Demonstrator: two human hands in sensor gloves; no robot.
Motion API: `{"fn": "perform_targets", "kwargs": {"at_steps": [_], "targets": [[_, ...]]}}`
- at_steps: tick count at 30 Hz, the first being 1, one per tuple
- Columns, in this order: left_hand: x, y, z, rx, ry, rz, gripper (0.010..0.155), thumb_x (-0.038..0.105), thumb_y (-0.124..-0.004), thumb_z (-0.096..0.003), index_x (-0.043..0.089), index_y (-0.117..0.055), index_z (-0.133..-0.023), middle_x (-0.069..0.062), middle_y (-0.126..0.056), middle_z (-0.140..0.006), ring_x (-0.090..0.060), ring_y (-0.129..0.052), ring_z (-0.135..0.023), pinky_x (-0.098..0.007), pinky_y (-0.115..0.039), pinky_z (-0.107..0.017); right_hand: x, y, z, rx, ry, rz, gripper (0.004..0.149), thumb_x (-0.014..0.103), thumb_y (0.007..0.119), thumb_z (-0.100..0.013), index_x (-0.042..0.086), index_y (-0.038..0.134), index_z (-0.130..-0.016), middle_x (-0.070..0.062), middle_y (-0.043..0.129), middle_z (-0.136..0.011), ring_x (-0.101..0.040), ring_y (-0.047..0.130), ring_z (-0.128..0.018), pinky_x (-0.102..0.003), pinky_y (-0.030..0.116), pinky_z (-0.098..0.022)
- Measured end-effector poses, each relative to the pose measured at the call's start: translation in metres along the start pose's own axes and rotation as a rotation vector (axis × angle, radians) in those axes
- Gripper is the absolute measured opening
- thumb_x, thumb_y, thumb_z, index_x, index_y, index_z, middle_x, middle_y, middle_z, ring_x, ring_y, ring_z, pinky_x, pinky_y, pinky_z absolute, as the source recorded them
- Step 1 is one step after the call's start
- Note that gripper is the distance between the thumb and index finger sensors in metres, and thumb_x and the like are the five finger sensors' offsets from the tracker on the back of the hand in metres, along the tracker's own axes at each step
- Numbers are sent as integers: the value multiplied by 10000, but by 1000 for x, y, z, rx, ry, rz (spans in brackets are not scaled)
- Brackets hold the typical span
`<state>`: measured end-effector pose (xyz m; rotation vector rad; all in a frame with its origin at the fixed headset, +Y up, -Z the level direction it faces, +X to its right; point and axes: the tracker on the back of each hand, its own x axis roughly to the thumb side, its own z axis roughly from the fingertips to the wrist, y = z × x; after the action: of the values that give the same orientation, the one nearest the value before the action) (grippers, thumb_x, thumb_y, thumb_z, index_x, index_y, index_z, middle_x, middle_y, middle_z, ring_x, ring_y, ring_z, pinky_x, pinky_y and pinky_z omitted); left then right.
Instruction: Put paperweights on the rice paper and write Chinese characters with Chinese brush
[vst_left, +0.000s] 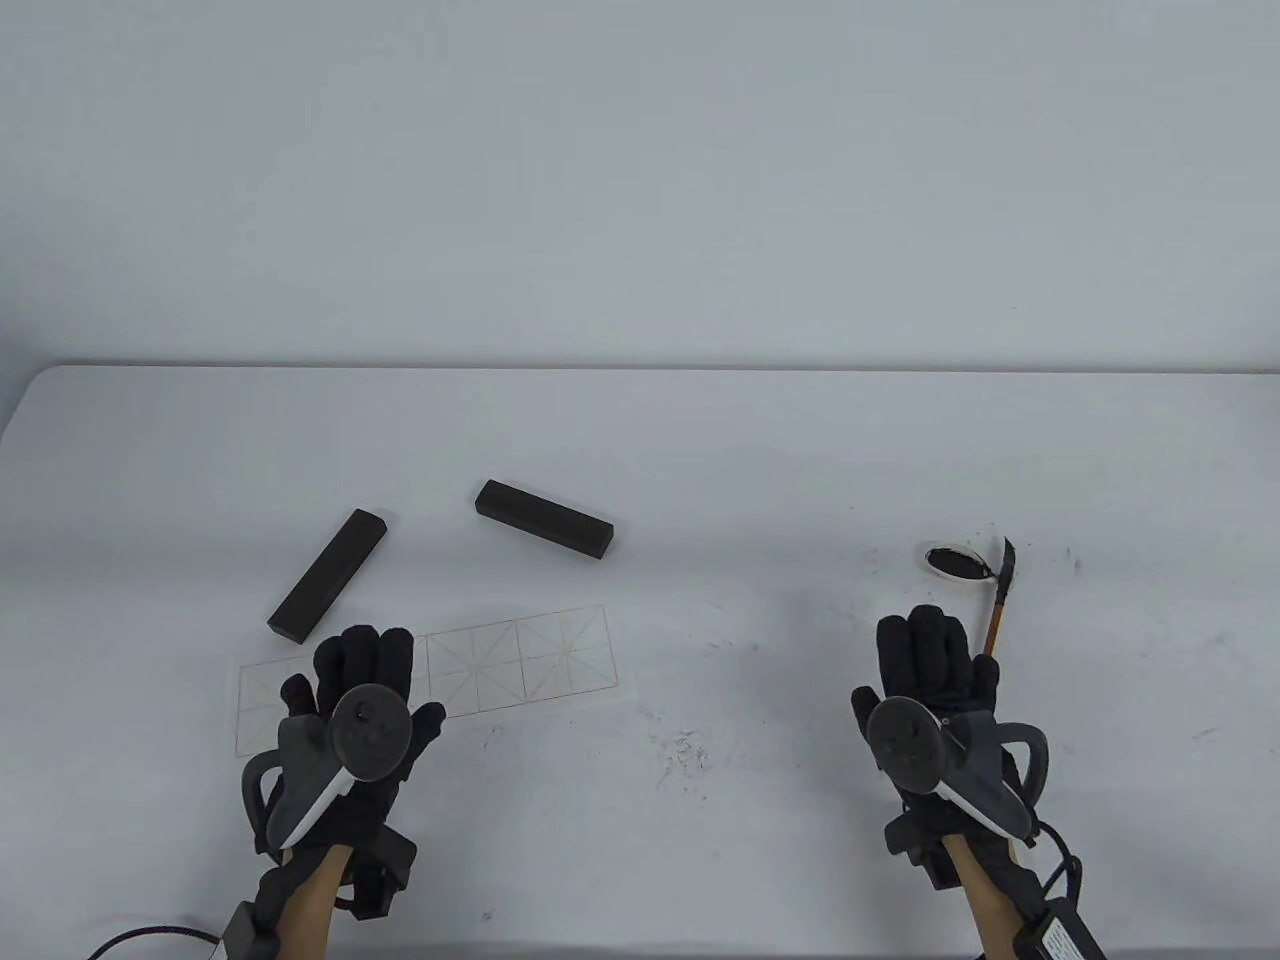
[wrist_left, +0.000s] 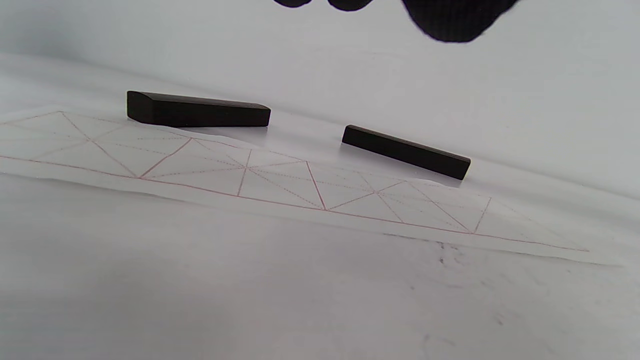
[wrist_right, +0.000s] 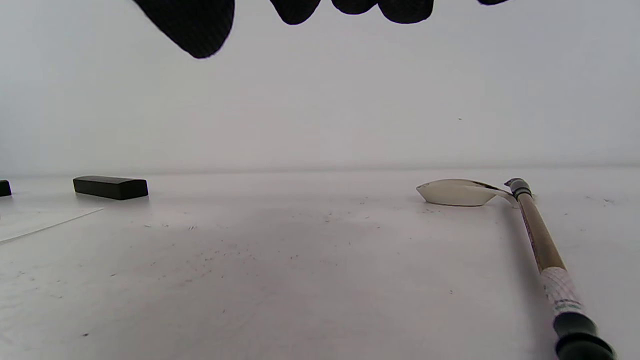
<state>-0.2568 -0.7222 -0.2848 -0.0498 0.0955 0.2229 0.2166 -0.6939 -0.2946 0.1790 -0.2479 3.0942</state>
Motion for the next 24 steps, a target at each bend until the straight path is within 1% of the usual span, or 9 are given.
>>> {"fn": "perform_targets", "kwargs": {"at_steps": [24], "targets": [[-2,1,1,1,7,4,809,553,-552,-540,318,-158,-1207,-86,-141,-1289,-388,-150,-1207,-601,-121,-819,1,0,0,11,6,-4,714,370,634,-581,24,298,-1107,-306,202,-1126,-524,304,-1035,-743,367,-657]]}}
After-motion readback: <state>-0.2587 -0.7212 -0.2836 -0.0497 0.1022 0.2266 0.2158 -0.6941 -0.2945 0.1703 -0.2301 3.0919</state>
